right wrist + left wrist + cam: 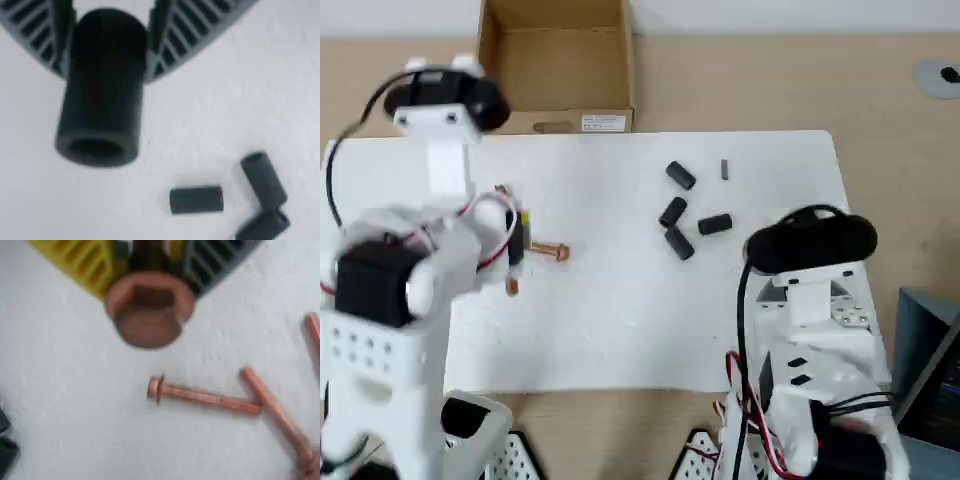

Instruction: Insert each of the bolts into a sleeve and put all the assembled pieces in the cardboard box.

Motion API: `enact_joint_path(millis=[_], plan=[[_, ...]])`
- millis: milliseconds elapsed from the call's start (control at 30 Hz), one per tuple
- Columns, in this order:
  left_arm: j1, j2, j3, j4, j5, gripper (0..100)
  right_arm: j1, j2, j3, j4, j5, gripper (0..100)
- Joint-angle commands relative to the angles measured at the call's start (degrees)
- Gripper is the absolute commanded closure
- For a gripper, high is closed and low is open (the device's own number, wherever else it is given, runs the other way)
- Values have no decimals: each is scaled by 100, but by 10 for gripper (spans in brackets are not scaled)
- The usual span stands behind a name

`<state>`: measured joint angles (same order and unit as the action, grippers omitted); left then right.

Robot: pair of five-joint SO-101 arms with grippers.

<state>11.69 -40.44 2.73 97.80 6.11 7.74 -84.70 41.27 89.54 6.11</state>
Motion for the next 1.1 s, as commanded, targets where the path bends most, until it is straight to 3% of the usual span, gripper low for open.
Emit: enact_joint_path(millis=[0,267,633,767,1067], plan=[[-18,-989,1037,-448,334,999,-180,-426,708,-519,-299,989],[-26,-3231,3420,-1952,958,999,-1156,-1103,1956,-1275,-1081,989],[0,-6193,5758,-3604,1046,999,-2404,-1543,2721,-2171,-1196,989],[35,-6422,5996,-3622,1090,998,-3055,-1736,3099,-2549,-1204,989],[62,-6387,5670,-3657,1960,998,-4655,-2334,3873,-3112,-1169,989]])
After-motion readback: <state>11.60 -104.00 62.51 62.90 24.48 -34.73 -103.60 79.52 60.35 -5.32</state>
